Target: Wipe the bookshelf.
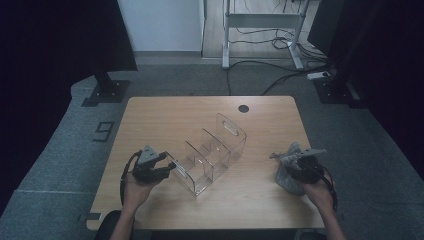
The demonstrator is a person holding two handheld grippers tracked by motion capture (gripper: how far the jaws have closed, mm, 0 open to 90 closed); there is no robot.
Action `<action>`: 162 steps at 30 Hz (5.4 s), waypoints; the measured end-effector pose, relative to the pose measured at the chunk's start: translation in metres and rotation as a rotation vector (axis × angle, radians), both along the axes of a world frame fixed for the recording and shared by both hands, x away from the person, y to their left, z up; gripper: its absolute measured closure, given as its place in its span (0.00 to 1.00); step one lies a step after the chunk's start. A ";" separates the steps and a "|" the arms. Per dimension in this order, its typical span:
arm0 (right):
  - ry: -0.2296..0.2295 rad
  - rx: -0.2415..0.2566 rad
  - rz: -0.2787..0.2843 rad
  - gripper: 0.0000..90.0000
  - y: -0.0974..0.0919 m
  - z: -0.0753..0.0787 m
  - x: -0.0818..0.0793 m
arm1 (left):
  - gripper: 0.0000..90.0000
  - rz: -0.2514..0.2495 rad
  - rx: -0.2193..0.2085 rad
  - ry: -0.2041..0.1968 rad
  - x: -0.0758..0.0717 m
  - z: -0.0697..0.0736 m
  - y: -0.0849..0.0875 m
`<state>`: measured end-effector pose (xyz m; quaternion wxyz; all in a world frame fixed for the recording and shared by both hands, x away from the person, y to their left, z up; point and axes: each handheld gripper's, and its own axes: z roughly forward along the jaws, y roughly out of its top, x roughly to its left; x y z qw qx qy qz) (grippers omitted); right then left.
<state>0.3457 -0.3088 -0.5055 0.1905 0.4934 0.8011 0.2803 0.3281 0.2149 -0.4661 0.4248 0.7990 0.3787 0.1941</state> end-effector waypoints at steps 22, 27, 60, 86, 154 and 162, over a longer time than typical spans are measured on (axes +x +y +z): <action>-0.095 0.135 0.125 0.14 0.008 0.059 -0.006 | 0.17 -0.040 -0.035 0.023 -0.007 0.003 0.011; -0.104 0.179 0.184 0.10 0.024 0.065 -0.001 | 0.10 -0.036 -0.031 0.044 -0.014 -0.004 0.012; -0.048 0.240 0.491 0.04 0.135 0.029 0.063 | 0.06 -0.074 0.045 0.135 -0.011 -0.043 -0.011; -0.059 0.228 0.470 0.11 0.127 0.032 0.036 | 0.06 0.018 0.043 0.162 0.009 -0.048 -0.001; -0.001 0.183 0.535 0.13 0.146 0.030 -0.007 | 0.64 0.121 0.077 0.142 0.027 0.026 0.002; -0.036 0.116 0.446 0.13 0.125 0.039 -0.005 | 0.78 0.098 0.086 0.140 0.029 0.026 0.000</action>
